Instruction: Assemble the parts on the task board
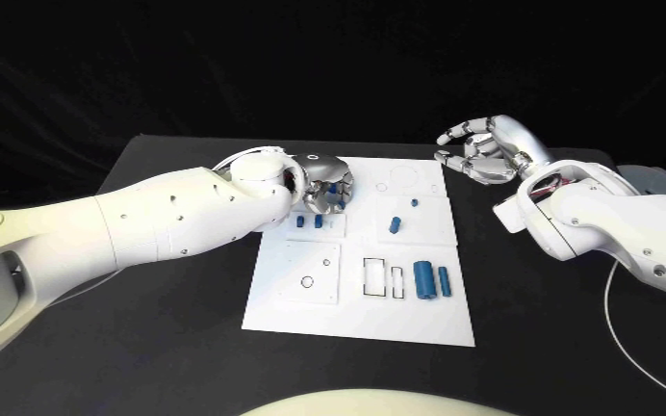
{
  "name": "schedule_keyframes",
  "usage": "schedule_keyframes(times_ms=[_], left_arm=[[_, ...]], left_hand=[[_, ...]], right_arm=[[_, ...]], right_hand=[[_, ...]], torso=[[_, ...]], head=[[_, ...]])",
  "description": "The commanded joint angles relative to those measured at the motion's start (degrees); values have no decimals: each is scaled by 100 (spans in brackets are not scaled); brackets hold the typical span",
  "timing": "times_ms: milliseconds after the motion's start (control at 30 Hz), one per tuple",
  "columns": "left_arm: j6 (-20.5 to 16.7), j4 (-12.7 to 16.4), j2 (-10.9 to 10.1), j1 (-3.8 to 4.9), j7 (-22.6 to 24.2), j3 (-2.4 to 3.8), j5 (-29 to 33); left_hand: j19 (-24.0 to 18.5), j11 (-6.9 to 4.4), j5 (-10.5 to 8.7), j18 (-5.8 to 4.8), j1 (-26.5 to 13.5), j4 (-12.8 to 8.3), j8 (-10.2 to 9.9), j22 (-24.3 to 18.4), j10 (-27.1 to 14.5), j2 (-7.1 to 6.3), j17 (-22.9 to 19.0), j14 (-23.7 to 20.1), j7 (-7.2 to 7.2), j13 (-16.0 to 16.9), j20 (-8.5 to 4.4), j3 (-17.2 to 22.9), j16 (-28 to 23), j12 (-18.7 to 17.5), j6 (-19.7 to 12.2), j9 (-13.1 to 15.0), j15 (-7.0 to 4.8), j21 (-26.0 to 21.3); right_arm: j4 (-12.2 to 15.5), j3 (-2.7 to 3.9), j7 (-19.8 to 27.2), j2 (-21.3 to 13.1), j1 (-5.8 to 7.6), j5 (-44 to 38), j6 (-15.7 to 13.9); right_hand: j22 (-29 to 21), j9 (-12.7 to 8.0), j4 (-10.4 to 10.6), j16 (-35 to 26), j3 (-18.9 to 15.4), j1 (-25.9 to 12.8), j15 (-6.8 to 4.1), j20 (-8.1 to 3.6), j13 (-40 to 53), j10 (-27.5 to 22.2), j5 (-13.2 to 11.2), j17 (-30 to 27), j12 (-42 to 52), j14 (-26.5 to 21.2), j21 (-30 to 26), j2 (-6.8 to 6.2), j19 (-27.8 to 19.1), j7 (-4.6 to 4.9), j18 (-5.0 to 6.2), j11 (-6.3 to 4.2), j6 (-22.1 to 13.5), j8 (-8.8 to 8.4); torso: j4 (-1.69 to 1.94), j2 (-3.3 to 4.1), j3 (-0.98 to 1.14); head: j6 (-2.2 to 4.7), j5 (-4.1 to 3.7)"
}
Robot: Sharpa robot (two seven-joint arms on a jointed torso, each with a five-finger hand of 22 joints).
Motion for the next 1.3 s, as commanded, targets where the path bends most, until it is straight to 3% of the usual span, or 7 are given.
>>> schedule_keyframes(times_ms=[33,733,1300], left_arm=[[51,-12,27,-20,-48,-8,-22],[181,-176,142,-82,-83,-9,13],[-261,-117,51,-159,44,-7,143]], left_hand=[[42,-4,-14,-74,-7,-13,-38,29,60,50,7,51,0,-12,8,49,38,-44,60,-7,4,33],[224,4,-24,-138,-98,-189,-168,426,301,74,190,320,22,-144,45,196,225,-261,229,-33,50,348],[335,62,-15,-174,-225,-374,-318,650,718,93,181,449,101,-305,93,405,278,-701,448,-29,93,529]], right_arm=[[9,0,47,2,-4,-23,63],[18,0,48,3,-4,-23,72],[22,1,53,-1,-4,-24,66]], right_hand=[[0,-7,27,-27,23,-48,-49,5,-3,-39,26,-11,-17,173,-15,-15,-35,8,54,-9,-44,29],[-4,-6,29,-26,24,-49,-49,5,1,-35,27,-7,-12,174,-22,-12,-37,7,55,-10,-40,34],[-4,-5,29,-28,27,-50,-50,4,10,-23,28,-4,0,174,-25,-10,-36,5,55,-11,-33,45]], torso=[[4,5,2],[-1,0,4],[0,-3,2]], head=[[-6,-3],[-25,-15],[-6,-12]])
